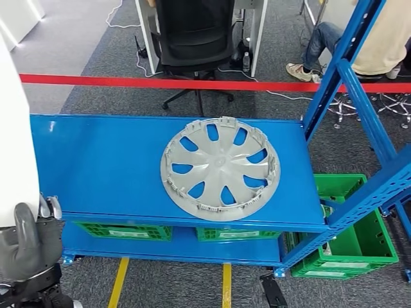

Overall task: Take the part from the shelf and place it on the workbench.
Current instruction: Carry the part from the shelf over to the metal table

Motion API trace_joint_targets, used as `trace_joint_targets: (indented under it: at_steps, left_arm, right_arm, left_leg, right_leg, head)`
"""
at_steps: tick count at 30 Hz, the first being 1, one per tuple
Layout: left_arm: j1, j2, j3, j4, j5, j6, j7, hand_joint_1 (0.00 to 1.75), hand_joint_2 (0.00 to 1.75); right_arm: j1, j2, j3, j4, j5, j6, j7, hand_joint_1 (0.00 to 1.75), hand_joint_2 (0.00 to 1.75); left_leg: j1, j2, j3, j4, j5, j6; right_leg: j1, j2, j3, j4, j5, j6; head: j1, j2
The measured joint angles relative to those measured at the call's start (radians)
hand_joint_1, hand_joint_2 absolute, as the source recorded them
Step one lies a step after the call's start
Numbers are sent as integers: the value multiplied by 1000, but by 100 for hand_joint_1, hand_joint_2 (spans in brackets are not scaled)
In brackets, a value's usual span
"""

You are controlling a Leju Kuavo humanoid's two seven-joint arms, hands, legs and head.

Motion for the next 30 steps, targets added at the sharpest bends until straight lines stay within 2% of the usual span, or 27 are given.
trace_joint_targets:
  at_steps: [1,3,5,7,8,9,11,12,13,14,16,17,18,21,23,24,26,27,28,29,30]
  left_arm:
    - [0,0,0,1,-4,1,-2,175,175]
    - [1,-1,0,3,-23,12,-8,175,175]
    - [3,-1,1,3,-41,20,-18,175,175]
    - [4,-3,2,3,-73,14,-47,175,175]
    - [4,-3,2,2,-100,8,-67,175,175]
    - [4,-3,2,2,-125,1,-85,175,175]
    - [4,-3,2,2,-137,-18,-90,175,175]
    - [4,-3,2,2,-123,-30,-81,175,175]
    - [4,-3,2,2,-107,-43,-73,175,175]
    - [5,-3,2,2,-94,-55,-69,175,175]
    - [5,-3,2,2,-83,-71,-66,175,175]
    - [5,-3,1,1,-81,-75,-66,175,175]
    - [5,-3,1,1,-79,-77,-65,175,175]
    - [5,-2,0,-1,-75,-100,-73,175,175]
    - [4,0,-3,-6,-78,-142,-96,175,175]
    - [3,2,-6,-9,-82,-165,-111,175,175]
    - [2,4,-12,-15,-92,-203,-140,175,175]
    - [1,5,-15,-17,-98,-213,-149,175,175]
    - [0,5,-17,-20,-105,-218,-155,175,175]
    - [-1,6,-20,-22,-113,-220,-159,175,175]
    - [-2,6,-23,-24,-122,-220,-164,175,175]
  right_arm:
    - [0,1,-2,0,0,0,0,0,175]
    - [-1,2,-5,-1,1,0,0,0,175]
    - [0,4,-8,-2,2,-1,0,0,175]
    - [0,5,-11,-3,5,0,0,0,175]
    - [-1,6,-13,-3,8,0,0,0,175]
    - [-2,6,-14,-3,10,1,0,0,175]
    - [-2,6,-15,-3,12,2,0,0,175]
    - [-1,6,-17,-3,12,2,1,0,175]
    - [-1,6,-18,-3,12,3,1,0,175]
    - [-1,6,-20,-3,12,3,2,0,175]
    - [-2,7,-22,-3,13,3,2,0,175]
    - [-4,7,-23,-4,13,4,2,0,175]
    - [-5,8,-23,-4,13,4,2,0,175]
    - [-5,9,-24,-4,18,5,2,0,175]
    - [-6,9,-26,-4,25,8,2,0,175]
    - [-7,10,-26,-4,29,9,2,0,175]
    - [-8,10,-27,-4,36,11,2,0,175]
    - [-8,10,-27,-4,39,11,2,0,175]
    - [-8,10,-28,-4,41,12,2,0,175]
    - [-8,10,-28,-4,43,12,2,0,175]
    - [-8,10,-28,-4,44,12,3,0,175]
  left_leg:
    - [-2,0,34,-71,30,5]
    - [-6,1,78,-162,55,10]
    - [-9,0,83,-179,54,16]
    - [-7,-1,85,-185,58,27]
    - [-6,-1,86,-188,60,33]
    - [-5,0,88,-189,60,38]
    - [-8,0,88,-189,59,43]
    - [-9,0,89,-189,58,45]
    - [-10,0,90,-189,57,45]
    - [-11,-1,91,-189,57,45]
    - [-11,-4,97,-188,53,40]
    - [-13,-5,98,-187,52,36]
    - [-15,-5,99,-186,51,31]
    - [-15,-5,98,-190,52,13]
    - [-13,-4,86,-164,31,2]
    - [-13,-3,66,-120,3,-2]
    - [-12,-2,0,17,-63,-8]
    - [-12,-2,-28,75,-83,-9]
    - [-12,-2,-43,102,-82,-9]
    - [-12,-2,-39,91,-63,-8]
    - [-12,-2,-16,41,-28,-7]
  right_leg:
    - [2,1,0,1,-1,3]
    - [6,2,-1,2,-3,12]
    - [5,1,-1,-3,0,24]
    - [3,-1,-3,2,-8,36]
    - [2,-2,-16,30,-26,40]
    - [2,-4,-39,80,-54,43]
    - [3,-5,-105,219,-116,48]
    - [3,-5,-129,268,-129,49]
    - [3,-5,-136,279,-123,49]
    - [3,-5,-123,249,-97,48]
    - [3,-6,-55,111,-30,46]
    - [3,-5,-24,51,-9,42]
    - [3,-4,-5,13,0,38]
    - [7,-1,2,-4,1,18]
    - [4,-2,2,-8,5,5]
    - [3,-3,3,-10,6,0]
    - [3,-4,3,-10,5,-5]
    - [3,-4,3,-10,4,-5]
    - [3,-5,3,-10,4,-6]
    - [3,-4,4,-10,4,-5]
    - [2,-3,5,-10,3,-4]
  head:
    - [-1,0]
    - [-1,0]
    - [0,0]
    - [3,0]
    - [5,0]
    - [9,0]
    - [13,0]
    - [14,0]
    - [14,0]
    - [14,0]
    - [16,0]
    - [16,0]
    - [16,0]
    - [14,0]
    - [10,0]
    - [7,0]
    - [2,0]
    - [2,0]
    - [2,0]
    - [1,0]
    - [1,0]
